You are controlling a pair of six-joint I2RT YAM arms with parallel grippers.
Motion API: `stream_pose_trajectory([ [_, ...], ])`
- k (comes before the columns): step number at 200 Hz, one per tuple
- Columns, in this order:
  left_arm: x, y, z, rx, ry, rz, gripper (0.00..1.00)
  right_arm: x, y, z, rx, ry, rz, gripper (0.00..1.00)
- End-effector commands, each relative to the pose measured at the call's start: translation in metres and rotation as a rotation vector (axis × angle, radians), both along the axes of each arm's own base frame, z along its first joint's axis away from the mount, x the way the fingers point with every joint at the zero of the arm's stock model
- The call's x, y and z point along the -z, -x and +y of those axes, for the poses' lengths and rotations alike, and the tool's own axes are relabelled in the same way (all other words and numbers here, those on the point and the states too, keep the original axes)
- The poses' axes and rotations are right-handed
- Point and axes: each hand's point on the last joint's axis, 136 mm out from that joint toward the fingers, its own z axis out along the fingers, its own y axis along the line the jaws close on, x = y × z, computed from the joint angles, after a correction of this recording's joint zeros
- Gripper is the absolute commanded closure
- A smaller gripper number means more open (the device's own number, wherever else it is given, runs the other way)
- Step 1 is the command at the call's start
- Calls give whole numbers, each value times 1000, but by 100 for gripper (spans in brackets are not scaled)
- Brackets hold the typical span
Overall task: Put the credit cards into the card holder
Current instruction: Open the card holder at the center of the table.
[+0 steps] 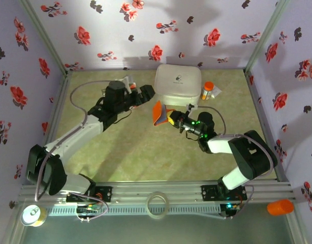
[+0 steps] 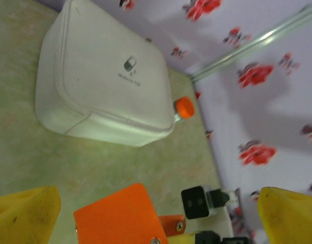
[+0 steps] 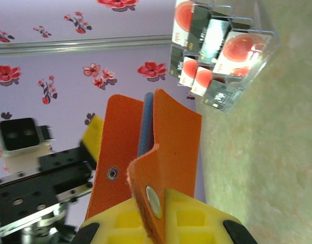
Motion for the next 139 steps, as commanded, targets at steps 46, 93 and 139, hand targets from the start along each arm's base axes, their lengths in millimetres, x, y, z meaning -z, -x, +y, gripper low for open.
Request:
stream_pose_trajectory([
  [46,72,28,-6,159,-654,71,0,5,10,5,-19,1,-60,100],
  [93,92,31,-3,185,-755,80,0,16,13,13,-31,1,-45,100],
  [139,107,34,20,147,-852,89,0,28,15,12,-22,13,-27,100],
])
